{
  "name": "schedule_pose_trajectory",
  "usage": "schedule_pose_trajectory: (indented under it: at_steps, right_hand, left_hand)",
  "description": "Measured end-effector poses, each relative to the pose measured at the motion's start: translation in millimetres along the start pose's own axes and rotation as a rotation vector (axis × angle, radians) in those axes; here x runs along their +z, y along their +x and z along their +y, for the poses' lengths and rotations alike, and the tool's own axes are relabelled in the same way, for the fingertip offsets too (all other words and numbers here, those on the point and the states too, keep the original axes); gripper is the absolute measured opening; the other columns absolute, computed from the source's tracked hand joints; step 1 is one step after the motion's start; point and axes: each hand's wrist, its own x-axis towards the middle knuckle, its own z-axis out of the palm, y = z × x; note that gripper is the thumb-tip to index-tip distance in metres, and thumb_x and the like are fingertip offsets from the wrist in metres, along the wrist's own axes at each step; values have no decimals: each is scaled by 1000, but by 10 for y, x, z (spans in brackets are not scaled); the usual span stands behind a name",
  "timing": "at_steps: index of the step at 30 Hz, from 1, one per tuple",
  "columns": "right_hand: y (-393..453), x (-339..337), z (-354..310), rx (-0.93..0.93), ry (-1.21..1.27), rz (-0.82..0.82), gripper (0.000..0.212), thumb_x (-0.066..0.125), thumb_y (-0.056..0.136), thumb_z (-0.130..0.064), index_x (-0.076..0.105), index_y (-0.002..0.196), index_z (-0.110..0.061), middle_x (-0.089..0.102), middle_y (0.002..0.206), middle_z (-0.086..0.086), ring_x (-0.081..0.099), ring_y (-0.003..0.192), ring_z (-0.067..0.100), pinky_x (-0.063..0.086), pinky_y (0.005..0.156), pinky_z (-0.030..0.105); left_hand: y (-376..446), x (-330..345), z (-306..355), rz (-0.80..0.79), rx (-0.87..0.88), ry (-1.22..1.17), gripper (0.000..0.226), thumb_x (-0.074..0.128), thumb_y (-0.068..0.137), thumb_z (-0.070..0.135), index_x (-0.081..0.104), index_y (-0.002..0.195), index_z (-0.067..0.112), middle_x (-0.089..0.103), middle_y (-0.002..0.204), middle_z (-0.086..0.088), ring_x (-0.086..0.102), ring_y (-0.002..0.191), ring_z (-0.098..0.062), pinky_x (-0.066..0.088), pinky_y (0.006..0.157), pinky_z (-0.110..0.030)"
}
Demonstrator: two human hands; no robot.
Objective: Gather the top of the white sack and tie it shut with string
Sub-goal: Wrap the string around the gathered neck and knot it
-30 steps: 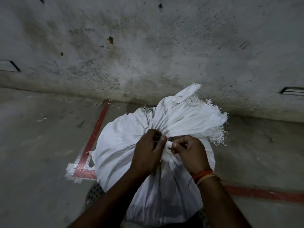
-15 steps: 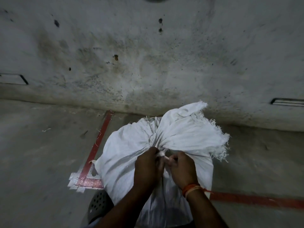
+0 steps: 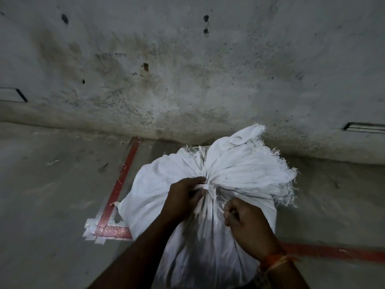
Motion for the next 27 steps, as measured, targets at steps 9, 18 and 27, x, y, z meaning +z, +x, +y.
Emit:
schedule_pose_trajectory:
  at_steps: [9,18,27]
  right_hand:
    - [361,-109,151,-153,336,-256,28,62,95,-10,73,117,-22,75,103,-9,68,98,1,51,82,15]
    - [491,21,151,-319,-4,-42,13,70,85,-24,64,77,-16,59,77,-7,52,75,8,37,67,23]
    - [491,85,137,-249,-116,52,11,62,90,-17,59,81,-12,64,78,7,60,76,26,34,66,30]
  left_hand:
    - [116,26,-17,-63,-44,-57,28,76,84,20,75,112,20,76,108,6,68,97,5,51,88,-11]
    - [143,54,1,-99,-57,-36,27,69,88,12,74,113,20,75,103,8,67,95,5,50,87,-13]
    - [139,119,61,-47,-28,37,28,60,91,1,76,110,14,76,108,-1,66,92,3,44,82,-1]
